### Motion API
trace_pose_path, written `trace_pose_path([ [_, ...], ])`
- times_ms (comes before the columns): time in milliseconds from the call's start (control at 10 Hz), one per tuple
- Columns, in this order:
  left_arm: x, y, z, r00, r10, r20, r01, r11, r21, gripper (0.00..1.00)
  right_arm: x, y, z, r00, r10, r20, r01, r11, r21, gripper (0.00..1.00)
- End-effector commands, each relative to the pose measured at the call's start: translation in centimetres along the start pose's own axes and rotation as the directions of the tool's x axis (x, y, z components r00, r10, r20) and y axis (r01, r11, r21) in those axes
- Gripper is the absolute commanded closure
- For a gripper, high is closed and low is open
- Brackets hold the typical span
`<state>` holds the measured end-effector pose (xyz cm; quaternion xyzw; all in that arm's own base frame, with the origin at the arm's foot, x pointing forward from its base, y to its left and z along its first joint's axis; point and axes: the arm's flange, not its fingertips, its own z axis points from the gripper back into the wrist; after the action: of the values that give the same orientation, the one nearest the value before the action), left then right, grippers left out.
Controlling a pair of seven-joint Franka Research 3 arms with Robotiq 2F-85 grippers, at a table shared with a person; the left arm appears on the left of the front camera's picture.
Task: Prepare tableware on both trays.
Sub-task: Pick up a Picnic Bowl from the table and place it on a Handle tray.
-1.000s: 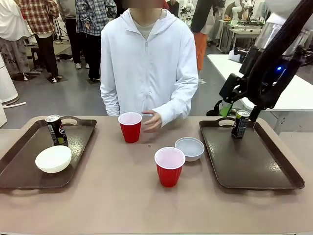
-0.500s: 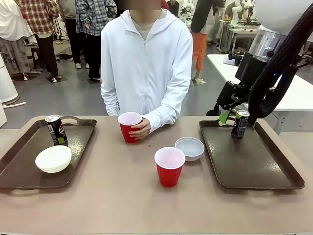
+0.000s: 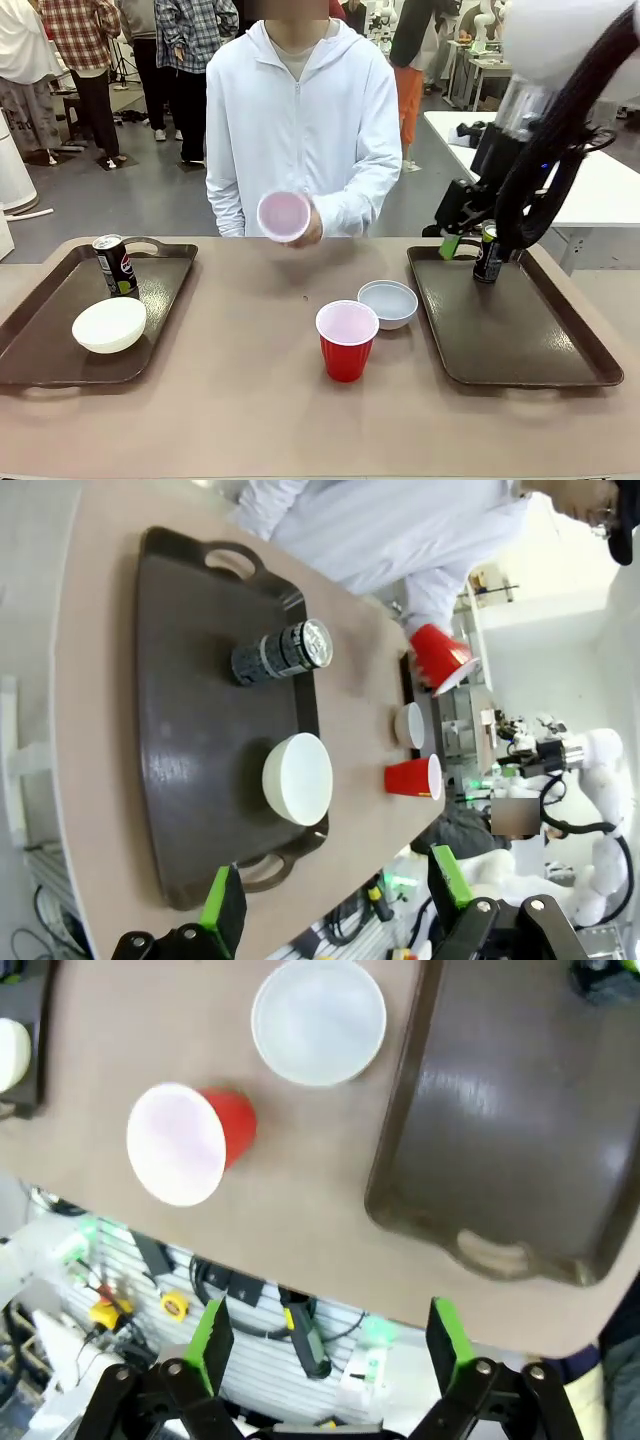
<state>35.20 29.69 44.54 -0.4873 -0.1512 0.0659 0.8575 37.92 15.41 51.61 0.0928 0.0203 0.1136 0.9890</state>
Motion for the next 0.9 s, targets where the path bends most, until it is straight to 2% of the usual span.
trace_pose_path([
  [0,0.1,0.1,0.4,1.000,-0.016,0.013,0.016,1.000,-0.019,0.04,4.1,0.9,-3.3,0.997,0.019,0.072,-0.013,0.997,-0.080,0.00],
  [100,0.1,0.1,0.4,1.000,-0.016,0.013,0.016,1.000,-0.019,0.04,4.6,0.8,-4.4,0.990,0.035,0.137,-0.021,0.994,-0.106,0.00],
  [200,0.1,0.1,0.4,1.000,-0.016,0.013,0.016,1.000,-0.019,0.04,4.6,0.5,-5.2,0.985,0.051,0.162,-0.031,0.991,-0.127,0.00],
  [500,0.1,0.1,0.4,1.000,-0.016,0.013,0.016,1.000,-0.019,0.04,4.2,-0.7,-6.8,0.946,0.063,0.318,-0.027,0.993,-0.117,0.00],
  [600,0.1,0.1,0.4,1.000,-0.016,0.013,0.016,1.000,-0.019,0.04,4.2,-0.5,-7.8,0.945,0.058,0.322,-0.018,0.992,-0.128,0.00],
  [800,0.1,0.1,0.4,1.000,-0.016,0.013,0.016,1.000,-0.019,0.04,4.2,-0.3,-9.3,0.961,0.071,0.268,-0.041,0.993,-0.115,0.00],
])
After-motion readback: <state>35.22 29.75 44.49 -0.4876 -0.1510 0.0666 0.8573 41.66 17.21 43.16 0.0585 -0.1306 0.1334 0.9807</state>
